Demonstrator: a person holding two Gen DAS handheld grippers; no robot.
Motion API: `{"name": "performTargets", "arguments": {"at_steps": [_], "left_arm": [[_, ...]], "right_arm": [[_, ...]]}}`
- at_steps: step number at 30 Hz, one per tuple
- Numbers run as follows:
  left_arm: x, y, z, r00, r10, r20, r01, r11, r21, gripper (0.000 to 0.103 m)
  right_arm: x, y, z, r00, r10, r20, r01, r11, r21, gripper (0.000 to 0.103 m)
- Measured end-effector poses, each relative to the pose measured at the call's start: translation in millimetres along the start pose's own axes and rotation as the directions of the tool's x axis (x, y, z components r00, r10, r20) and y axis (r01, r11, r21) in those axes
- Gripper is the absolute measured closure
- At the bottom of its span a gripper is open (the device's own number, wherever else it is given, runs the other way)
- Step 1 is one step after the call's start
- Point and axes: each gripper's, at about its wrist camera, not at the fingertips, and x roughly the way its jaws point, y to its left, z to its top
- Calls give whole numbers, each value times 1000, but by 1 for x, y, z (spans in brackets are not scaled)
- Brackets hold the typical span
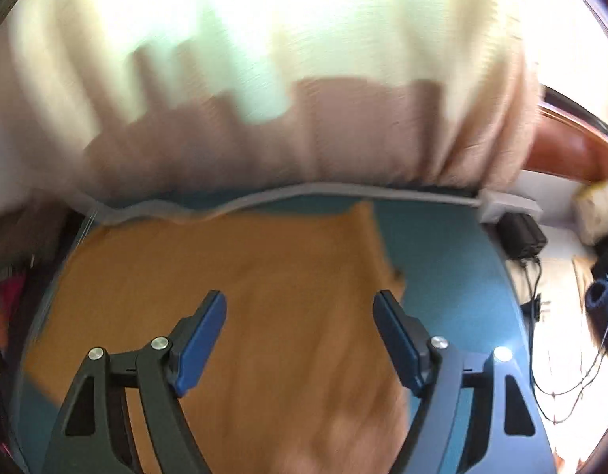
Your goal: Fold clothes
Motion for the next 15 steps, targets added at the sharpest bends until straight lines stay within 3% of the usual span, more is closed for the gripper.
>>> {"name": "performTargets", "arguments": {"at_steps": [3,7,12,15], "left_arm": [[-7,-24,-32,999,-19,-44,22,997,73,88],[-2,-37,-70,992,76,-100,-59,985,163,88],[1,-35,-89,991,101,-83,-82,974,210,88],[5,-34,-91,990,110,-85,-90,973,215,88]], "right_arm": [[2,11,-27,998,-14,-55,12,999,-43,23],[4,27,-63,991,-36,-128,23,995,-102,23],[4,37,-79,989,-124,-79,110,981,-161,23],[3,39,-75,982,-156,-103,143,982,-127,23]]}}
